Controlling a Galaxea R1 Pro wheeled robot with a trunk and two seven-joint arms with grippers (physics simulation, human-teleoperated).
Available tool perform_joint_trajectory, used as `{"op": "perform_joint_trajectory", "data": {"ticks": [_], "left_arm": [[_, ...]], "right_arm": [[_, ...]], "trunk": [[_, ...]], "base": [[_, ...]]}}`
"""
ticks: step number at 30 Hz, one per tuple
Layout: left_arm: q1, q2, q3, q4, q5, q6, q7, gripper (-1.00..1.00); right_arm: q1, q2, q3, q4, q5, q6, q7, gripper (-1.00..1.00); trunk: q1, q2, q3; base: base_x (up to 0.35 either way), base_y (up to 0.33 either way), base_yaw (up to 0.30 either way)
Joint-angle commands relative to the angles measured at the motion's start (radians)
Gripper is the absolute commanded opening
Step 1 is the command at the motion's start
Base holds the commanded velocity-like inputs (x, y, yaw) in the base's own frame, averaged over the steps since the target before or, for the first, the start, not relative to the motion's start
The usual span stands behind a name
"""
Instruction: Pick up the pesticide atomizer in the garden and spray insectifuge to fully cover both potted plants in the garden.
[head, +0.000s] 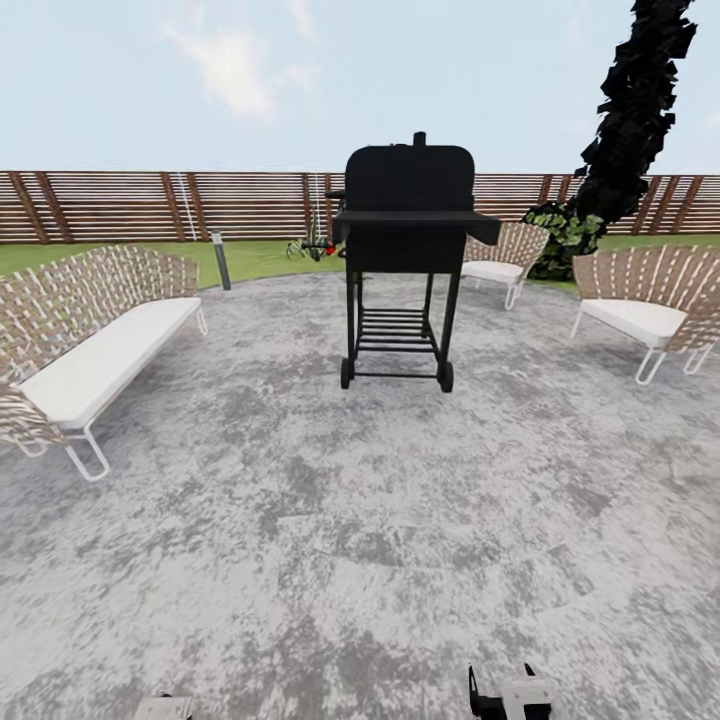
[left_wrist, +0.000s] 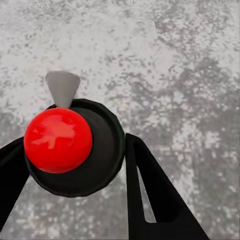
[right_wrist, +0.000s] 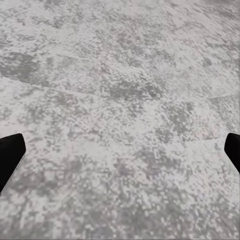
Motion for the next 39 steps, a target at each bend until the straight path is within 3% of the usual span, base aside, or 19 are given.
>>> {"op": "perform_joint_trajectory", "data": {"ticks": [1,39], "left_arm": [[-0.001,0.000,0.006,0.001,0.005,-0.001,-0.010,-1.00],[-0.001,0.005,0.006,0.001,0.006,-0.001,-0.009,-1.00]], "right_arm": [[-0.001,0.000,-0.004,0.001,0.011,-0.001,-0.008,1.00],[-0.001,-0.006,-0.006,-0.001,0.009,-0.002,-0.011,1.00]], "trunk": [[0.000,0.000,-0.001],[0.000,0.000,-0.001]], "base": [[0.340,0.069,0.000],[0.328,0.145,0.000]]}}
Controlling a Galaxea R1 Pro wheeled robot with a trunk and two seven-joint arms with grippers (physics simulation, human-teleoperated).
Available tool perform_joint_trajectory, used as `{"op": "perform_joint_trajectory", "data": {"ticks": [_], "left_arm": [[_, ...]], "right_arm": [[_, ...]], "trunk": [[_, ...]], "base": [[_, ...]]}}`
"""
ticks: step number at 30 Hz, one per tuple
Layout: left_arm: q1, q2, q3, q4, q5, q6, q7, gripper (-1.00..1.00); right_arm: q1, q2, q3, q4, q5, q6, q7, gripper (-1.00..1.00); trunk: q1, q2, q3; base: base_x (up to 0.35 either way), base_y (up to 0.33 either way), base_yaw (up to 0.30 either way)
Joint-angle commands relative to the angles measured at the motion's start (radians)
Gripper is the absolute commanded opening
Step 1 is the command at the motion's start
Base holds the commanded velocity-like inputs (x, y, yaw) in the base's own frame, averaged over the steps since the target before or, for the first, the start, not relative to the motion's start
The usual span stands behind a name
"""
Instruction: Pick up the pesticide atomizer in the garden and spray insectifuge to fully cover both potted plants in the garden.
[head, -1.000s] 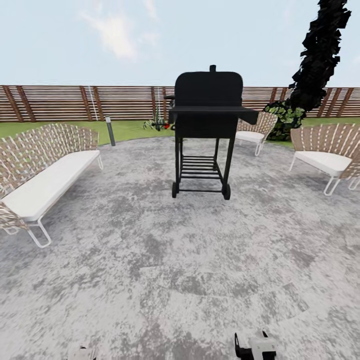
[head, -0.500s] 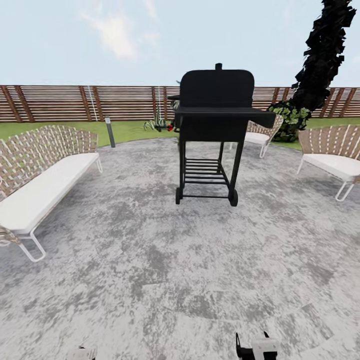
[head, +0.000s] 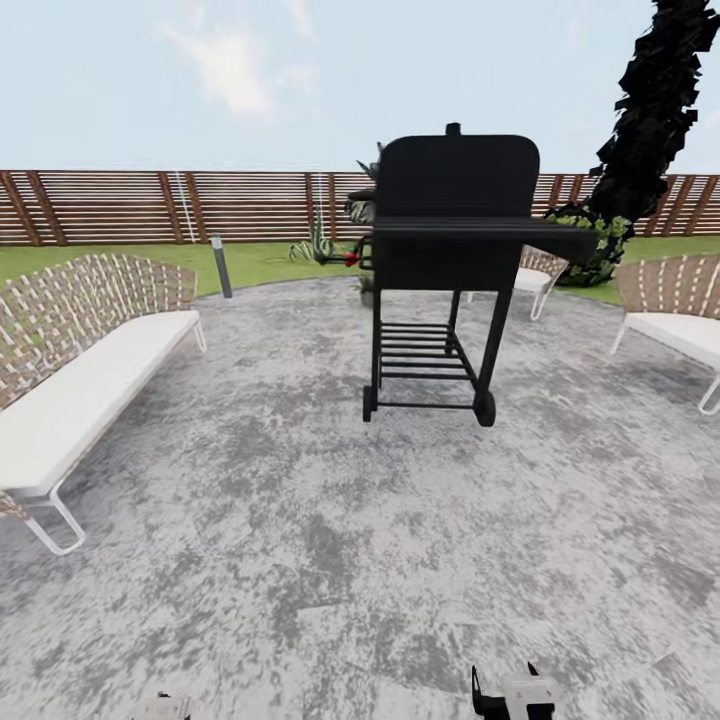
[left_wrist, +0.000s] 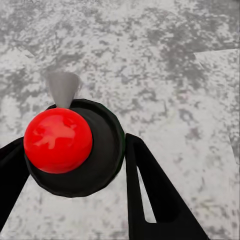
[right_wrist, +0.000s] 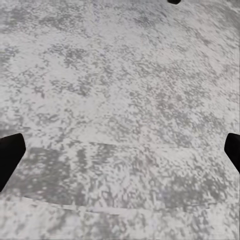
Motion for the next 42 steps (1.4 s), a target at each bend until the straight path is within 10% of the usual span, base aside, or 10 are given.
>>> {"op": "perform_joint_trajectory", "data": {"ticks": [1,42], "left_arm": [[-0.001,0.000,0.006,0.001,0.005,-0.001,-0.010,-1.00],[-0.001,0.000,0.006,0.001,0.005,-0.001,-0.009,-1.00]], "right_arm": [[-0.001,0.000,-0.004,0.000,0.011,-0.001,-0.008,1.00],[-0.001,0.000,-0.004,0.000,0.011,-0.001,-0.007,1.00]], "trunk": [[0.000,0.000,-0.001],[0.000,0.000,-0.001]], "base": [[0.283,0.233,0.000],[0.293,0.201,0.000]]}}
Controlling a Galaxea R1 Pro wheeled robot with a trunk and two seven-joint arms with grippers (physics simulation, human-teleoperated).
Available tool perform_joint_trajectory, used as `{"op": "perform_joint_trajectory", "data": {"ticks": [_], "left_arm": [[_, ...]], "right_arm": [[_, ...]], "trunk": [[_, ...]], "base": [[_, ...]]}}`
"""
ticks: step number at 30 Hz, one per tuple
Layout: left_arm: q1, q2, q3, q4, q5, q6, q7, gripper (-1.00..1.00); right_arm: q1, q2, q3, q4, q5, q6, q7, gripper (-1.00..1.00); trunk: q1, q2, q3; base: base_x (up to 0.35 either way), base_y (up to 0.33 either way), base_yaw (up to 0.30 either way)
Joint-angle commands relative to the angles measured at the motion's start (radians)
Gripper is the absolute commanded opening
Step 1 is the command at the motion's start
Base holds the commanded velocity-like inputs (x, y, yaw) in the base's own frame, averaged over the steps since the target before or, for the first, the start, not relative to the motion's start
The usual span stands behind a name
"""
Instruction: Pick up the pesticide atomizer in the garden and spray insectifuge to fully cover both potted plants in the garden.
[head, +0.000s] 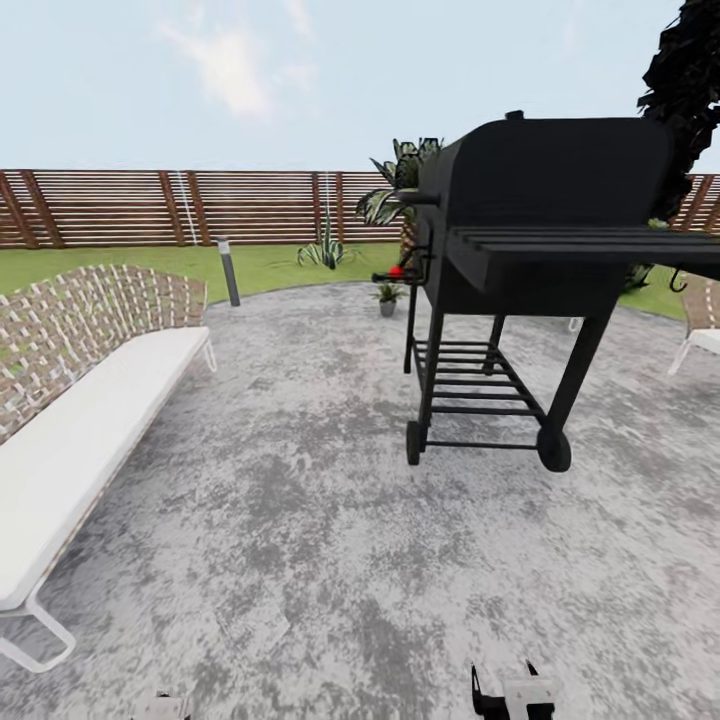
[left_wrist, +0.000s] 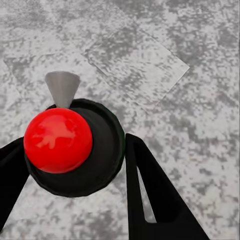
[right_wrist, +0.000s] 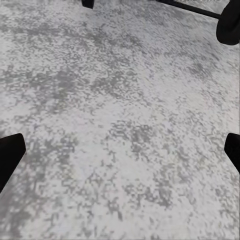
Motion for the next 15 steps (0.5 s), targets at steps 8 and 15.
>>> {"op": "perform_joint_trajectory", "data": {"ticks": [8,15], "left_arm": [[-0.001,0.000,0.006,0.001,0.006,-0.001,-0.010,-1.00],[-0.001,0.000,0.006,0.001,0.005,-0.002,-0.011,-1.00]], "right_arm": [[0.000,0.000,-0.004,0.000,0.011,-0.001,-0.007,1.00],[0.000,0.000,-0.004,0.000,0.011,-0.001,-0.008,1.00]], "trunk": [[0.000,0.000,-0.001],[0.000,0.000,-0.001]], "base": [[0.324,0.135,0.000],[0.285,0.226,0.000]]}}
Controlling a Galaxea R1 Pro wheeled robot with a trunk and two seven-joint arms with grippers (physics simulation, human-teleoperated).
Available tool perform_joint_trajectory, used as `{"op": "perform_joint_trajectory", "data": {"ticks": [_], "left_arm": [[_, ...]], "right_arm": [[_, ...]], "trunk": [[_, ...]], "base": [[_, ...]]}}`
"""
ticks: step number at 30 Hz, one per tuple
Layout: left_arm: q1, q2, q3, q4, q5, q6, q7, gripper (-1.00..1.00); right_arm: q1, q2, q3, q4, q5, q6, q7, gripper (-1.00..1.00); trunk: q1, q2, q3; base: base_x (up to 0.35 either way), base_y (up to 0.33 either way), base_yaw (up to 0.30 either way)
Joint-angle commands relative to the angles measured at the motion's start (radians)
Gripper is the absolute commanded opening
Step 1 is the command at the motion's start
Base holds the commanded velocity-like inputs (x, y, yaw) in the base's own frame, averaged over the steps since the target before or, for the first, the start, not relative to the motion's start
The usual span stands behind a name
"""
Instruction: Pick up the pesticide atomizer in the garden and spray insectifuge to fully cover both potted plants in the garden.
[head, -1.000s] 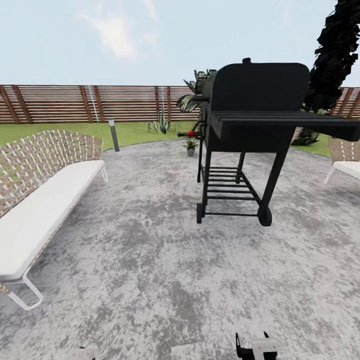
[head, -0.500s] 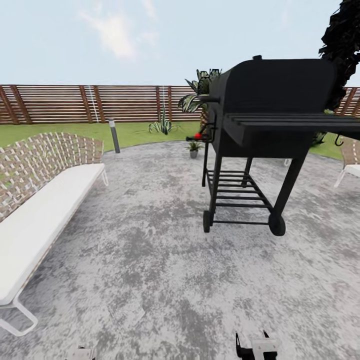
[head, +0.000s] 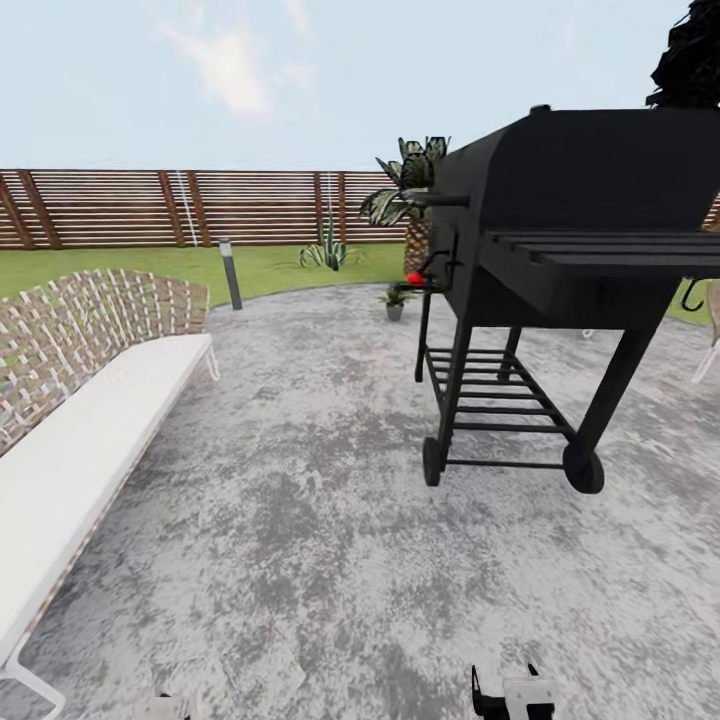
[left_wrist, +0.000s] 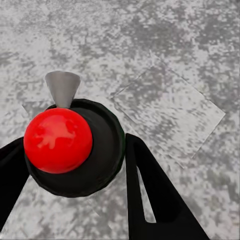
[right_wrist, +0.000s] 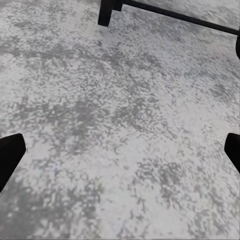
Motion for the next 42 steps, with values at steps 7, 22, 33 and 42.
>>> {"op": "perform_joint_trajectory", "data": {"ticks": [7,22,33,42], "left_arm": [[-0.001,0.000,0.006,0.001,0.006,0.000,-0.010,-1.00],[-0.001,0.000,0.006,0.001,0.006,0.000,-0.010,-1.00],[-0.001,0.000,0.006,0.001,0.005,0.000,-0.009,-1.00],[-0.001,0.000,0.006,0.001,0.006,0.000,-0.009,-1.00]], "right_arm": [[-0.001,0.000,-0.004,0.000,0.011,-0.001,-0.007,1.00],[-0.001,0.000,-0.004,0.000,0.012,0.000,-0.007,1.00],[-0.001,0.000,-0.004,0.001,0.012,0.000,-0.006,1.00],[-0.001,0.000,-0.004,0.001,0.012,0.000,-0.006,1.00]], "trunk": [[0.000,0.000,-0.001],[0.000,0.000,-0.001],[0.000,0.000,-0.001],[0.000,0.000,-0.001]], "base": [[0.282,0.230,0.000],[0.295,0.182,0.000],[0.305,0.145,0.000],[0.337,0.003,0.000]]}}
